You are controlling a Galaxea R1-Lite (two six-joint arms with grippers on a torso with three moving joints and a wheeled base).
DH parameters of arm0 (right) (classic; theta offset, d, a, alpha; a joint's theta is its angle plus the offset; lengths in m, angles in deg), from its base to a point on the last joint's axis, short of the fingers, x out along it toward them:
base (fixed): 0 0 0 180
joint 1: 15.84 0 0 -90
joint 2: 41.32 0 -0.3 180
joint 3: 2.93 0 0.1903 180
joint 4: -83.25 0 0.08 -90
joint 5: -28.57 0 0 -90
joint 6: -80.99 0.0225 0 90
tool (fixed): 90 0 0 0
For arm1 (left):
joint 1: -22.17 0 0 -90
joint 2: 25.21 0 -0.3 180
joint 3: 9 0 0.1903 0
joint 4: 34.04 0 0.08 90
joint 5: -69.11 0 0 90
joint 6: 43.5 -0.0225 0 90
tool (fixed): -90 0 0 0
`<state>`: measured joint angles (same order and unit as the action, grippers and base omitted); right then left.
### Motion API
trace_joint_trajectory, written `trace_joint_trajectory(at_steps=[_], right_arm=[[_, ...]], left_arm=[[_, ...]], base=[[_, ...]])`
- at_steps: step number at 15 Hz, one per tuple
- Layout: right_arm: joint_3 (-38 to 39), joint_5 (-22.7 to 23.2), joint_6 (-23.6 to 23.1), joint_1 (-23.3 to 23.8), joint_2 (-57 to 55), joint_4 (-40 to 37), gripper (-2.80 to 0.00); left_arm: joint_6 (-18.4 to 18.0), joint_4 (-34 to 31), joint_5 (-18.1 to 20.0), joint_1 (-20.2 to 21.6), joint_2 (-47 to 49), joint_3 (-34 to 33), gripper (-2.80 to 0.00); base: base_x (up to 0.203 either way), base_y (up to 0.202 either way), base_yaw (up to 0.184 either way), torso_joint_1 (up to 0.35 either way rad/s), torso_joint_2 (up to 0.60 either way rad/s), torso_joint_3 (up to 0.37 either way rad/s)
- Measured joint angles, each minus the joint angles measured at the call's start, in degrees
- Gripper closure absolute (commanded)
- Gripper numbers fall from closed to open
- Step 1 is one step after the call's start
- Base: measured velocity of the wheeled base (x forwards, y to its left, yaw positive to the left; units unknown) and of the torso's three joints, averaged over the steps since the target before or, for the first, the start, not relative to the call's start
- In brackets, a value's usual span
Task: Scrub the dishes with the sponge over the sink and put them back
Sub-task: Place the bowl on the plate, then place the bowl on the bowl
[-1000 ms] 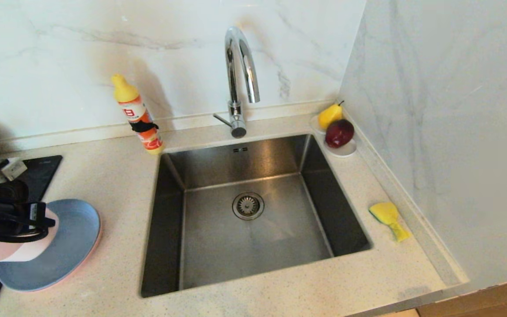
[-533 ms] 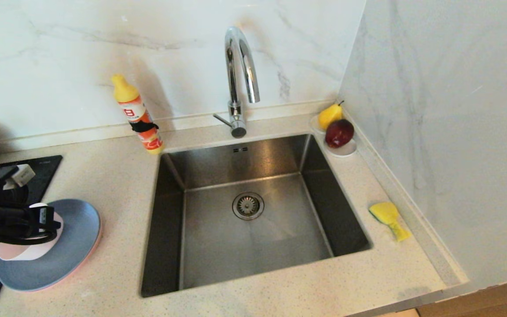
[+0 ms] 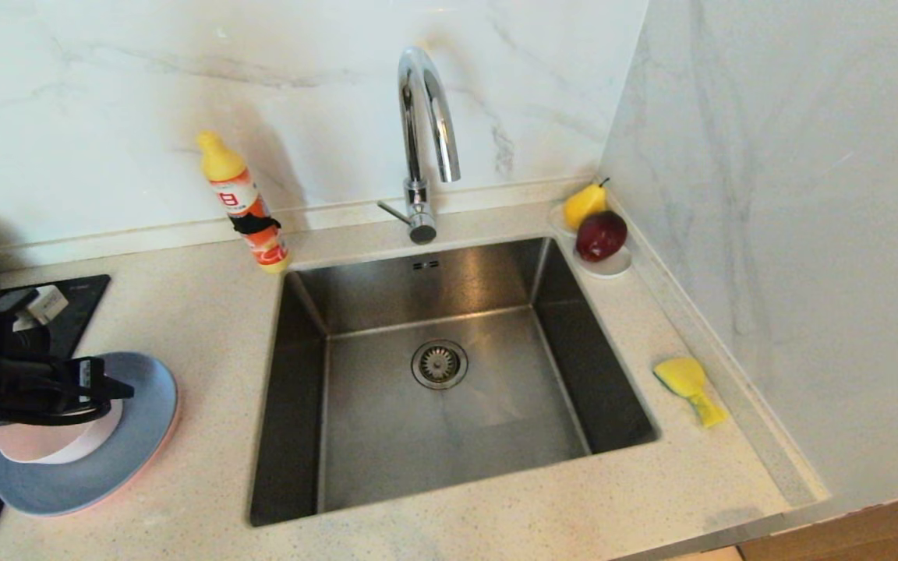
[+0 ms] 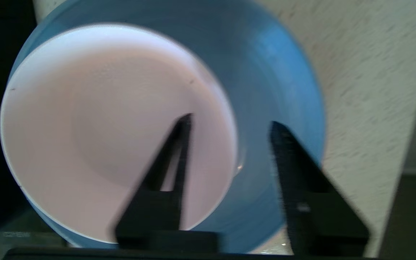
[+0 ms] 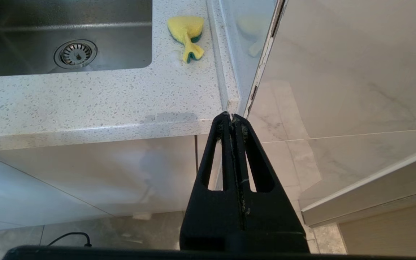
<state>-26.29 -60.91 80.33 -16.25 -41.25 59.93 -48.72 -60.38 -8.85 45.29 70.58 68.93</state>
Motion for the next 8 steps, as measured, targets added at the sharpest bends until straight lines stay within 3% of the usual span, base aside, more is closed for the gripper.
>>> trace_joint_trajectory(at_steps=[4, 5, 8], right_arm=[[0.0, 0.0, 0.0, 0.0, 0.0, 0.0, 0.0], [0.0, 0.0, 0.0, 0.0, 0.0, 0.0, 0.0], [0.0, 0.0, 0.0, 0.0, 0.0, 0.0, 0.0]], left_arm=[[4.4, -0.9, -0.1, -0.3, -1.8, 3.7, -2.8], [5.6, -1.5, -0.2, -0.3, -2.5, 5.5, 0.0], [7.8, -7.1, -0.6, 0.3, -4.1, 12.7, 0.0]], base=[[0.0, 0.0, 0.0, 0.0, 0.0, 0.0], [0.0, 0.0, 0.0, 0.0, 0.0, 0.0], [0.0, 0.0, 0.0, 0.0, 0.0, 0.0]])
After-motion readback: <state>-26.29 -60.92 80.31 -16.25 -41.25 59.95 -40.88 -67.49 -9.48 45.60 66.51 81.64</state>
